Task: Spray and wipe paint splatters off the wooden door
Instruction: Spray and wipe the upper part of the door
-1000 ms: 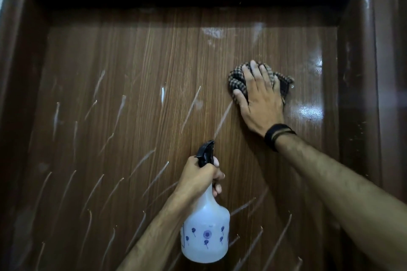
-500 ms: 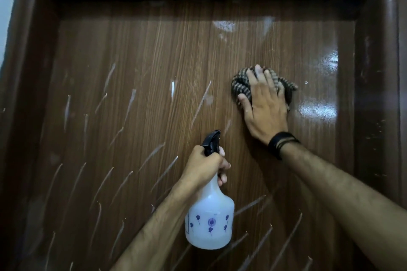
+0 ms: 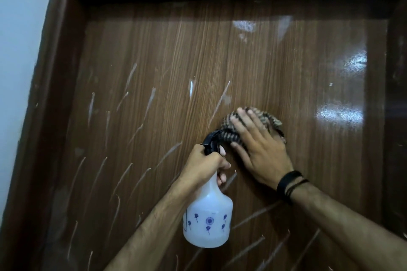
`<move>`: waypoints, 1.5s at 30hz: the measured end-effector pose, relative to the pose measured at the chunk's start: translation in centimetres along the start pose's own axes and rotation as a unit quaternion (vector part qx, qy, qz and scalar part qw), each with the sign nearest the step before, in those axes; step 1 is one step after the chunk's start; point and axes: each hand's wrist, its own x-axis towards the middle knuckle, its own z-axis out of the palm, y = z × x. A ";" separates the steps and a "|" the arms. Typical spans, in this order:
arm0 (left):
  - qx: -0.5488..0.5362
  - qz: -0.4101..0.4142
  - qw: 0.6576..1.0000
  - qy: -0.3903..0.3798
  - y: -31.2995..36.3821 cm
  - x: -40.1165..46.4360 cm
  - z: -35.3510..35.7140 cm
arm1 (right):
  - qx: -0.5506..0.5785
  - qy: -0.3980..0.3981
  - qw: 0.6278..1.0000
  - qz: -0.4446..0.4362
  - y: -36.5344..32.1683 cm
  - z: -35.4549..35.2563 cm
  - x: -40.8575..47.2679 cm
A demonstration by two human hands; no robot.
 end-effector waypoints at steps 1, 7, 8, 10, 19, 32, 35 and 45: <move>-0.001 0.003 1.000 0.001 0.3 0.2 -0.2 | 0.006 0.017 0.999 0.031 0.7 -0.2 1.9; -0.001 0.006 1.000 0.009 1.8 1.4 -1.2 | -0.005 0.070 0.986 0.150 3.6 -1.0 9.9; 0.001 0.005 1.000 0.015 2.0 1.6 -1.4 | -0.010 0.073 0.986 0.150 3.6 -0.9 9.9; 0.009 0.001 1.000 0.022 2.2 1.7 -1.5 | -0.012 0.074 0.986 0.150 3.1 -0.7 9.2; 0.021 0.012 1.000 0.009 3.2 1.6 -1.4 | -0.012 0.009 1.000 -0.006 -1.4 0.1 2.2; -0.026 0.004 0.999 0.022 2.5 1.5 -4.2 | -0.007 0.013 1.000 0.001 -0.4 -0.3 9.9; -0.025 0.009 0.999 0.036 1.7 1.3 -4.6 | 0.009 -0.001 0.999 -0.040 -3.1 0.8 5.9; -0.008 0.024 0.995 0.092 5.3 3.3 -6.3 | -0.008 0.016 1.000 0.024 -0.9 0.0 14.0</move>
